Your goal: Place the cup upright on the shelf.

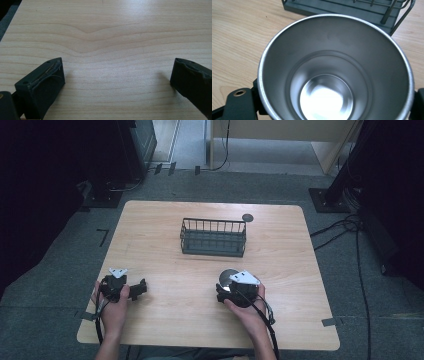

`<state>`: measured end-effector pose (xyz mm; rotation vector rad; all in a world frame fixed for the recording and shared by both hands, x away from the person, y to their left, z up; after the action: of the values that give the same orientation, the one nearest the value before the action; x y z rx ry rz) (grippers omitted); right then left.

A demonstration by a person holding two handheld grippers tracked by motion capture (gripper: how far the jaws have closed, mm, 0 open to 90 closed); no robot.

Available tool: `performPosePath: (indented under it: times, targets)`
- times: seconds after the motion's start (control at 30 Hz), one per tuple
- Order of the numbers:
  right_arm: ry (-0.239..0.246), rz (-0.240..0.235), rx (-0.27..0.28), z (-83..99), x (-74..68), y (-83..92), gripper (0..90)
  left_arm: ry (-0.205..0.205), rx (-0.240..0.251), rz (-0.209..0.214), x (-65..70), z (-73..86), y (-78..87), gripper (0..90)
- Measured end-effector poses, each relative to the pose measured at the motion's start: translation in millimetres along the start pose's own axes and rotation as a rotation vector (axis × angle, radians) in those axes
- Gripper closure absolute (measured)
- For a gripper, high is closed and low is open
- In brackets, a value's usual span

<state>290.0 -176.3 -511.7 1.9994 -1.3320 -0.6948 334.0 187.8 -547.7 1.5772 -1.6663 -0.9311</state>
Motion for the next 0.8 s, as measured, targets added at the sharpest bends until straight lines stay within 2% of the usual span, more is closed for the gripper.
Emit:
performPosePath:
  times: [0.27,0.47,0.8]
  targets:
    - [0.001,0.002,0.012,-8.5,1.7,3.7,17.7,0.000,0.000,0.000,0.0,0.0,0.0,0.0]
    - [-0.017,0.021,0.029,-20.9,4.9,7.5,17.7,0.000,0.000,0.000,0.0,0.0,0.0,0.0]
    - [-0.021,0.040,0.061,-32.4,7.0,10.6,17.7,0.000,0.000,0.000,0.0,0.0,0.0,0.0]
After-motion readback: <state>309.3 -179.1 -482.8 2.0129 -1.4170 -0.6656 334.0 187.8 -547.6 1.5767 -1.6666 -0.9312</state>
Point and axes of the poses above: each handheld gripper's, and its own axes: y roughly backward along the jaws, z roughly out of its underside, x roughly to its right, the point moved 4 cm from there along -y, roughly forward along the jaws, and after that the axes turned 11 degrees about -x, right-handed, at the moved point
